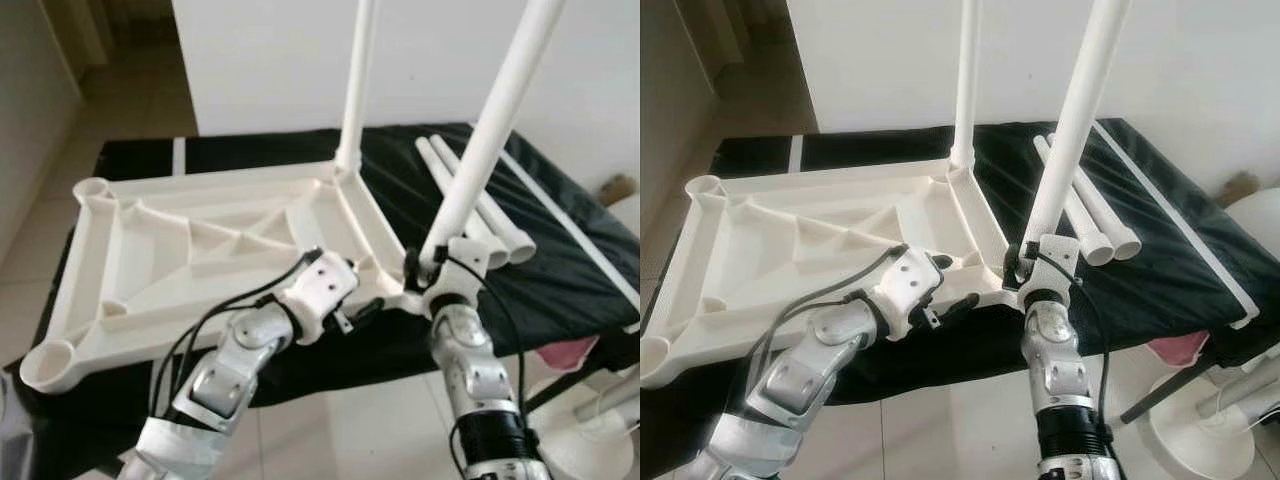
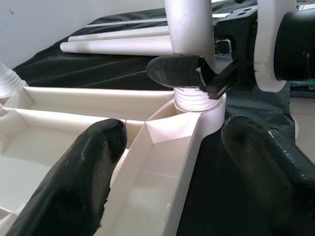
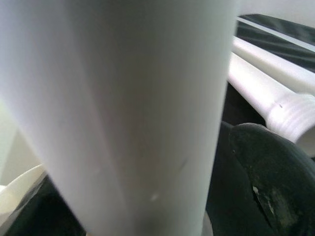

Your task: Building children table

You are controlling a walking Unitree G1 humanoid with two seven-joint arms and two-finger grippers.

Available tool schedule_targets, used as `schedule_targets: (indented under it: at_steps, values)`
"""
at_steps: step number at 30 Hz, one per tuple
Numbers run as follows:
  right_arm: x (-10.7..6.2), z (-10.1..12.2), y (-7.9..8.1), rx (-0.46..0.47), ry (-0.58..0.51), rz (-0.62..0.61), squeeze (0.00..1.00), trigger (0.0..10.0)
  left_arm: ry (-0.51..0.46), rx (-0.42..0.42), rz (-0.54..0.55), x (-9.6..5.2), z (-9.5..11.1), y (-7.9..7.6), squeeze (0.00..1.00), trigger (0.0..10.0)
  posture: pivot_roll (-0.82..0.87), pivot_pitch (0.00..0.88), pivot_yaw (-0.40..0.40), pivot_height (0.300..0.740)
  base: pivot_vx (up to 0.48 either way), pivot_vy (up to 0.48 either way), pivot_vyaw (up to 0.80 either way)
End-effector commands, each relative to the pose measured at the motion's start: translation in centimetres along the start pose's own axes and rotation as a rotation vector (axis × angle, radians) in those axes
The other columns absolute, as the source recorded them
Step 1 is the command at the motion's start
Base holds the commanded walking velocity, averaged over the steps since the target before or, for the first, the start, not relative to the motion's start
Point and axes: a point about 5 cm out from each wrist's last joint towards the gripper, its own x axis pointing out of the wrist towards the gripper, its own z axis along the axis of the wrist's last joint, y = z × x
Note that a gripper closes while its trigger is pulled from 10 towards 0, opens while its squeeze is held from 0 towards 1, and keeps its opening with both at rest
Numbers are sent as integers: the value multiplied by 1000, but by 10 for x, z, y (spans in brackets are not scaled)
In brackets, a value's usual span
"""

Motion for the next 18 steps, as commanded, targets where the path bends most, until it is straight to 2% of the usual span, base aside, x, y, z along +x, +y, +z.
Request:
schedule_targets:
  at_steps: [1, 2, 4, 8, 9, 10, 13, 18]
  values:
    - [0, -2, -1, 14, 16, 13, 1000, 10000, -1, 0, -2, -1, 2, 0, 0, 10000, 23, 0, -59, 740, 0, 0, 0]
    - [2, -2, -3, -5, 26, 48, 0, 10000, 1, 2, -4, -2, 1, 0, 0, 10000, 19, 0, -54, 740, 0, 0, 0]
    - [9, 0, -3, -61, 37, 181, 0, 10000, 8, 3, -1, -3, 0, 3, 0, 10000, 18, 0, -45, 740, 0, 0, 0]
    - [12, 1, -5, -98, 45, 276, 0, 10000, 10, 3, -1, -5, 0, 4, 0, 10000, 23, 0, -44, 740, 0, 0, 0]
    - [14, 2, -4, -136, 46, 360, 0, 10000, 12, 5, -5, -6, 0, 3, 0, 10000, 25, 0, -41, 740, 0, 0, 0]
    - [14, 3, -4, -158, 39, 395, 0, 10000, 14, 4, -7, -6, 0, 3, 0, 10000, 29, 0, -39, 740, 0, 0, 0]
    - [15, 6, -4, -216, 23, 468, 0, 10000, 16, 2, -12, -7, 0, 1, 0, 10000, 33, 0, -38, 740, 0, 0, 0]
    - [15, 7, -3, -235, 21, 547, 0, 10000, 15, -2, -18, -8, 0, -1, 0, 10000, 38, 0, -38, 740, 0, 0, 0]
